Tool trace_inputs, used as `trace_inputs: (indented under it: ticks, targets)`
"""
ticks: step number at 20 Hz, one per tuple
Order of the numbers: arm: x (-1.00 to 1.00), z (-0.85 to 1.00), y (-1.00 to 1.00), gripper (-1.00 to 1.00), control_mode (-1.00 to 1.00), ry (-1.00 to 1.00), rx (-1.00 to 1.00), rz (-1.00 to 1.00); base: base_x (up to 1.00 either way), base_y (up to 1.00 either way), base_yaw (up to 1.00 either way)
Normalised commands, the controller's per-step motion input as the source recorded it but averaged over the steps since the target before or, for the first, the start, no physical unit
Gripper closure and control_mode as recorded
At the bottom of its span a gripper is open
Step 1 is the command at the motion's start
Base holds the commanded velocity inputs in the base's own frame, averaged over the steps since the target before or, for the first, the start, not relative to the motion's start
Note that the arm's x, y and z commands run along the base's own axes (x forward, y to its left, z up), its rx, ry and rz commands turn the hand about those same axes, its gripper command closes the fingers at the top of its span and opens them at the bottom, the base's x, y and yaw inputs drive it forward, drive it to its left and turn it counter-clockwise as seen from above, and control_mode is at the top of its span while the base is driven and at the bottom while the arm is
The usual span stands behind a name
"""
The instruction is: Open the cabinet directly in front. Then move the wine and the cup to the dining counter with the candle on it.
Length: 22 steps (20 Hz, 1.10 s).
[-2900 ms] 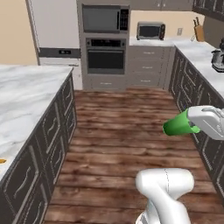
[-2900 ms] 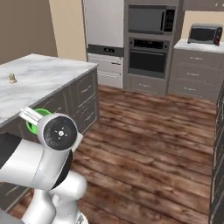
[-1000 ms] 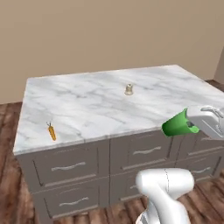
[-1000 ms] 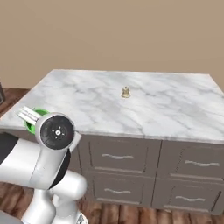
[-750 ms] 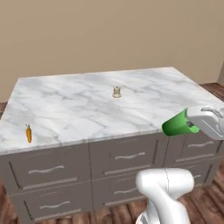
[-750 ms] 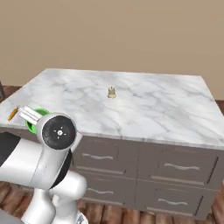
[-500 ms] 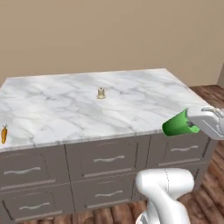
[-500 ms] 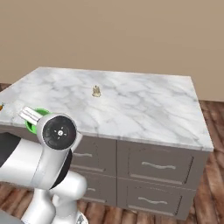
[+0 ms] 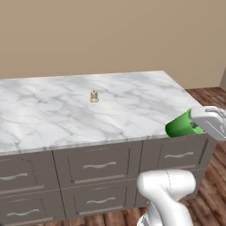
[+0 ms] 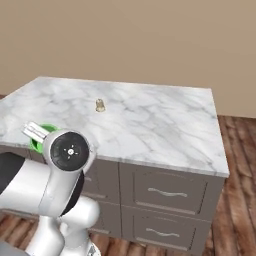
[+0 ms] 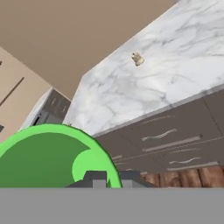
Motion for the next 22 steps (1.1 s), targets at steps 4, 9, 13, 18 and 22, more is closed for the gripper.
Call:
trace_inputs:
  ticks: [4,9,13,18,22]
  targets:
    - [0.98,0.01,0.0,1.0,-1.0,0.26,0.0,-0.06,0.0,0.0,0.0]
    - [1.0,0.0,0.02,1.0,-1.0,0.27,-0.03,-0.05,0.0,0.0,0.0]
    - [0.95,-0.12,0.11,1.0,-1.0,0.11,-0.11,-0.04,0.0,0.0,0.0]
    - [0.87,-0.33,0.36,1.0,-1.0,0.0,-0.21,-0.03,0.0,0.0,0.0]
    - [0.43,-0.29,0.27,1.0,-1.0,0.02,-0.16,0.0,0.0,0.0,0.0]
